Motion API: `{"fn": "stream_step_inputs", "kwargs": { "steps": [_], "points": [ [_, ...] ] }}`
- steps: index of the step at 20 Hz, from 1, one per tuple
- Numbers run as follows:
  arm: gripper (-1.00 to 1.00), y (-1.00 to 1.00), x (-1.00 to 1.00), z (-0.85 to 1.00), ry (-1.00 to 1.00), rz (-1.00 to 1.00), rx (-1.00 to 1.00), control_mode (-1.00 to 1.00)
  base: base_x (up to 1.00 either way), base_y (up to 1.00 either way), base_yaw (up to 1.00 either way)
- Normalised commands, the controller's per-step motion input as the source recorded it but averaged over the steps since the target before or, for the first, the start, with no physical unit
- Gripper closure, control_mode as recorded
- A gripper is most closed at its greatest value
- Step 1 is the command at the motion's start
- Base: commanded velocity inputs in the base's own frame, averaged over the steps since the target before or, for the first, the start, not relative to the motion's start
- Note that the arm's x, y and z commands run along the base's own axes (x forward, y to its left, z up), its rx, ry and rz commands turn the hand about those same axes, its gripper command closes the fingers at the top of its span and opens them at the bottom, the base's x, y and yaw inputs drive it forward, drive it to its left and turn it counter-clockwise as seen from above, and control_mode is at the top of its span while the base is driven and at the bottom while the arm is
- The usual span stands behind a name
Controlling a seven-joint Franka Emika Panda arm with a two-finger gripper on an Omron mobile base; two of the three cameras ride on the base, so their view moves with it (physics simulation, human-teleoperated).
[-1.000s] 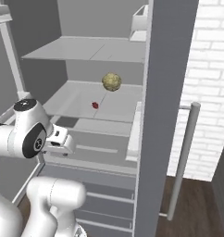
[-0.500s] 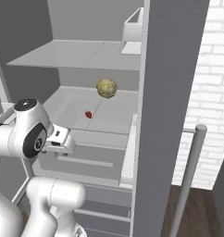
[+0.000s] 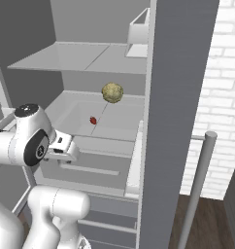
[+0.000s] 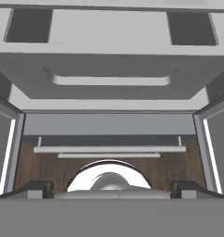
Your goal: Take the strawberry from the fridge and place it on top of the pancake, located on the dining counter.
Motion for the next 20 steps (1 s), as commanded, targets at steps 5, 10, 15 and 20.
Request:
{"fn": "stream_step_inputs", "kwargs": {
  "steps": [5,10,15,20],
  "points": [
    [-1.00,0.00,0.34,0.12,-0.27,0.12,0.00,-1.00,0.00,0.00,0.00],
    [-1.00,-0.08,0.66,0.39,-0.24,0.23,0.04,-1.00,0.00,0.00,0.00],
    [-1.00,0.00,0.61,0.44,-0.08,0.11,0.00,-1.00,0.00,0.00,0.00],
    [-1.00,0.00,0.94,0.01,-0.02,0.01,0.00,-1.00,0.00,0.00,0.00]
  ]
}}
